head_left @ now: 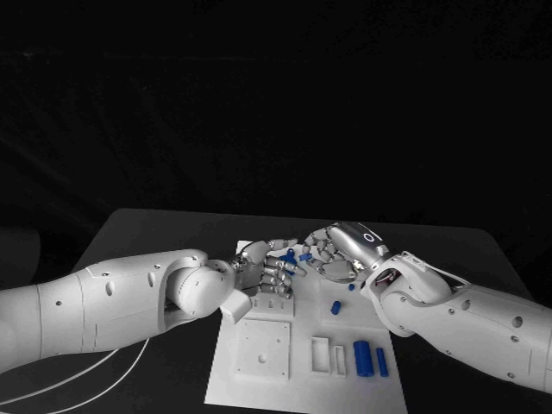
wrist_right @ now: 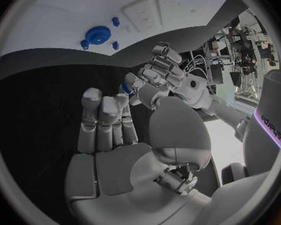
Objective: Assemble the parts on the task board
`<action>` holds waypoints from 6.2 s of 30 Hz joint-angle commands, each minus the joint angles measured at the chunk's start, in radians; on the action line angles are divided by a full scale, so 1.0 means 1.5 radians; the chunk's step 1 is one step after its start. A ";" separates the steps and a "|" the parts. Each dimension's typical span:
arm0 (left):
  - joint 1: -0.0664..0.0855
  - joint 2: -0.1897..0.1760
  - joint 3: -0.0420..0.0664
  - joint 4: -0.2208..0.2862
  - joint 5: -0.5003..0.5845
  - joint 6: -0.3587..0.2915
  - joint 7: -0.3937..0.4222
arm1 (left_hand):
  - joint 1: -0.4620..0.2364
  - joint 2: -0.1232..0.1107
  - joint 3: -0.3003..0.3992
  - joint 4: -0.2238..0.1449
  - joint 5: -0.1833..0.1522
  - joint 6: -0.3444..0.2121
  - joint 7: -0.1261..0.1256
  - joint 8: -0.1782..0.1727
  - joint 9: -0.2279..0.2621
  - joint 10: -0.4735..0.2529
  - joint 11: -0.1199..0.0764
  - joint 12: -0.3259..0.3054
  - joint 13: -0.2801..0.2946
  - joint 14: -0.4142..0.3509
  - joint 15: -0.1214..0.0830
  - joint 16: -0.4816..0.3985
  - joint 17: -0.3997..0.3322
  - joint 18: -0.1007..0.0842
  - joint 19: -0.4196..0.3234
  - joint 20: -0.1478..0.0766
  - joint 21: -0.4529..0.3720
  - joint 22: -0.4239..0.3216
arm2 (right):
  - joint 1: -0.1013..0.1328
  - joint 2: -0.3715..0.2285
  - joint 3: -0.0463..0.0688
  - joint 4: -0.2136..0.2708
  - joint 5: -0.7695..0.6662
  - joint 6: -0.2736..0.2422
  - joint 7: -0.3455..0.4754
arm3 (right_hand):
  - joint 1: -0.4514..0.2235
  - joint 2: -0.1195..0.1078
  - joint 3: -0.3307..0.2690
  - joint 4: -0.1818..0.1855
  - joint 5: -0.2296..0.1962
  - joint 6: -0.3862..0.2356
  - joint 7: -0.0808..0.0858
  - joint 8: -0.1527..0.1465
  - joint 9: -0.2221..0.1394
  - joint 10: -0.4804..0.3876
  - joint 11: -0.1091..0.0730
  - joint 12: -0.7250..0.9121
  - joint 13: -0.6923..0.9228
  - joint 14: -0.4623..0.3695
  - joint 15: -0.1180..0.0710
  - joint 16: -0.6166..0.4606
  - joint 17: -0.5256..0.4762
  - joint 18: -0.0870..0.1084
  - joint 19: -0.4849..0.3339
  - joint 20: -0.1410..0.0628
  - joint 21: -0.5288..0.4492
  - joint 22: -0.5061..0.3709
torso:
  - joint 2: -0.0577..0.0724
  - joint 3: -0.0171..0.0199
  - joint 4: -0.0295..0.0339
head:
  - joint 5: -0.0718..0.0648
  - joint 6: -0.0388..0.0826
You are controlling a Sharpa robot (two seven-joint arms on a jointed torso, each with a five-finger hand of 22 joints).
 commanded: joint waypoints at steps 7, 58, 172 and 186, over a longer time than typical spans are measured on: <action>0.000 0.001 0.001 0.004 0.056 0.044 0.036 | -0.081 0.069 0.020 -0.045 0.001 -0.007 0.000 -0.009 0.010 -0.018 0.001 0.022 0.023 0.000 0.000 0.011 -0.003 -0.008 0.000 -0.026 0.007 0.000 | -0.003 0.001 0.000 0.016 -0.005 -0.019 0.009 | 0.005 -0.004 0.007 0.002 0.000 0.010 0.002 0.002 0.009 0.005 -0.002 0.002 -0.002 0.002 -0.005 0.003 0.001 0.014 0.001 -0.002 0.003 0.010 | 0.000 -0.0001 0.0011 | 0.001 0.001; -0.009 -0.002 0.001 -0.002 0.032 0.051 0.005 | -0.151 0.014 0.322 -0.045 0.001 -0.020 -0.027 0.106 0.413 -0.099 -0.023 0.245 0.174 -0.026 -0.027 0.163 0.006 -0.041 0.006 -0.078 0.109 0.033 | -0.017 -0.017 0.003 0.044 0.022 -0.048 0.019 | 0.006 -0.009 0.017 0.003 0.000 0.012 0.001 0.000 0.011 0.009 -0.003 0.000 -0.005 0.005 -0.006 0.003 0.000 0.014 0.005 -0.003 0.004 0.008 | 0.000 -0.0007 0.0010 | 0.002 0.003; -0.010 -0.004 0.003 -0.013 0.049 0.044 0.017 | -0.048 0.031 0.376 -0.045 0.001 -0.041 0.005 -0.022 0.371 -0.138 0.008 0.215 0.127 -0.067 0.003 0.155 -0.057 -0.041 -0.036 -0.050 0.108 -0.002 | -0.026 -0.004 0.002 0.023 -0.061 -0.048 0.005 | 0.031 -0.012 0.029 0.006 0.000 0.004 0.010 -0.020 0.007 -0.014 0.006 0.006 0.001 -0.006 0.004 -0.001 0.000 0.014 -0.007 0.006 0.009 0.013 | 0.000 -0.0004 0.0015 | 0.007 -0.006; -0.012 -0.001 0.003 -0.012 0.050 0.041 0.023 | -0.020 -0.009 0.318 -0.046 0.001 -0.044 0.006 -0.026 0.372 -0.143 0.009 0.218 0.126 -0.072 0.003 0.159 -0.062 -0.041 -0.045 -0.052 0.114 -0.002 | -0.026 -0.002 0.002 0.026 -0.059 -0.050 0.004 | 0.033 -0.014 0.032 0.007 0.000 0.006 0.009 -0.020 0.007 -0.013 0.005 0.007 0.001 -0.004 0.004 0.001 0.001 0.014 -0.006 0.007 0.011 0.013 | 0.000 -0.0006 0.0008 | 0.007 -0.006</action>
